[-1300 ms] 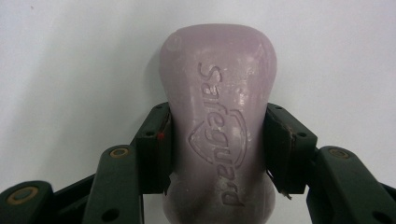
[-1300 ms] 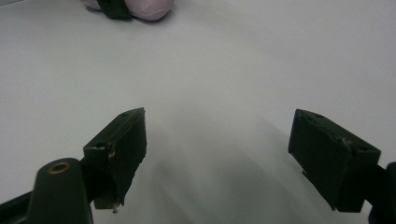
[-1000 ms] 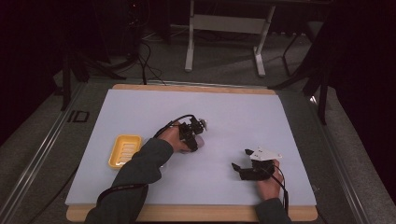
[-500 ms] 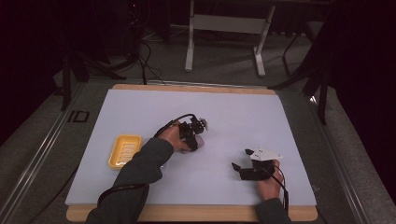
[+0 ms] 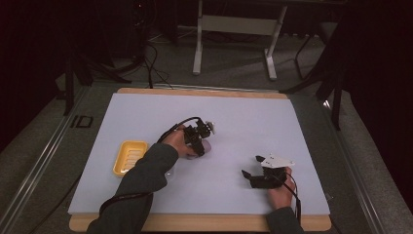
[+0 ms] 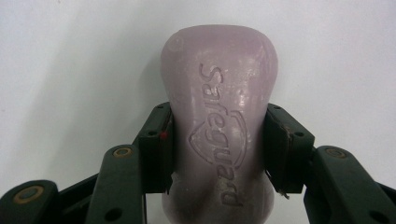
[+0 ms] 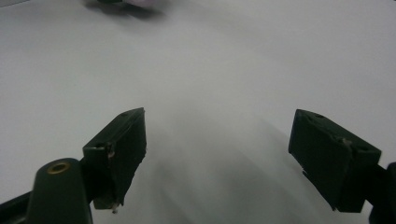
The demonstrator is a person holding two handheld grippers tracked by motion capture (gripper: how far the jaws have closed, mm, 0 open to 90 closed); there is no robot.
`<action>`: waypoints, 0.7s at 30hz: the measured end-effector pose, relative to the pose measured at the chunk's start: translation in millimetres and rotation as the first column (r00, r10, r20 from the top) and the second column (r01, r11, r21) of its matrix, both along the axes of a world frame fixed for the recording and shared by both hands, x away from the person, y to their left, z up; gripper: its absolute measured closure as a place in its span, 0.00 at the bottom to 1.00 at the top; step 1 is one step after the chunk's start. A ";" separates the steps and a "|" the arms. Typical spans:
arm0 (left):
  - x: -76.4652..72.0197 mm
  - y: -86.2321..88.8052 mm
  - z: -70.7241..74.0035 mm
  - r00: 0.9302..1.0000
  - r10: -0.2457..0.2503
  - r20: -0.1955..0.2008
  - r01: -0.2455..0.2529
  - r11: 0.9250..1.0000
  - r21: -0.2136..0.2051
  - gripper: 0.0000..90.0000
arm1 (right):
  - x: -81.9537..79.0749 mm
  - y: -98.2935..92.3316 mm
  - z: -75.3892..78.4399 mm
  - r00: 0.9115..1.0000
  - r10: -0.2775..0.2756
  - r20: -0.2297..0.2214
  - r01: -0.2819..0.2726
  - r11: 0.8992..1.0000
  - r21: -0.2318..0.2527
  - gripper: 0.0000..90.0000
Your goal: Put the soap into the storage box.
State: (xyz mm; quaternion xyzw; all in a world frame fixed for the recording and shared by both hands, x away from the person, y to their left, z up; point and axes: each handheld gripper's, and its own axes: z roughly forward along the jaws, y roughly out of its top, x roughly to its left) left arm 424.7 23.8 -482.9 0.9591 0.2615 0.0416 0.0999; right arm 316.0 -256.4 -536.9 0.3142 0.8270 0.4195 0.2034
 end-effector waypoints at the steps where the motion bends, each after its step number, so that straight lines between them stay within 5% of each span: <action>1: -0.2 0.9 0.9 1.000 0.000 -0.003 0.000 1.000 -0.001 0.56 | 0.0 -0.1 0.0 1.000 0.001 0.000 -0.001 1.000 0.000 0.21; 21: -6.8 17.6 15.0 0.999 0.044 0.012 -0.044 0.999 -0.027 0.56 | -0.2 0.0 -0.1 1.000 -0.001 0.002 0.001 1.000 0.002 0.21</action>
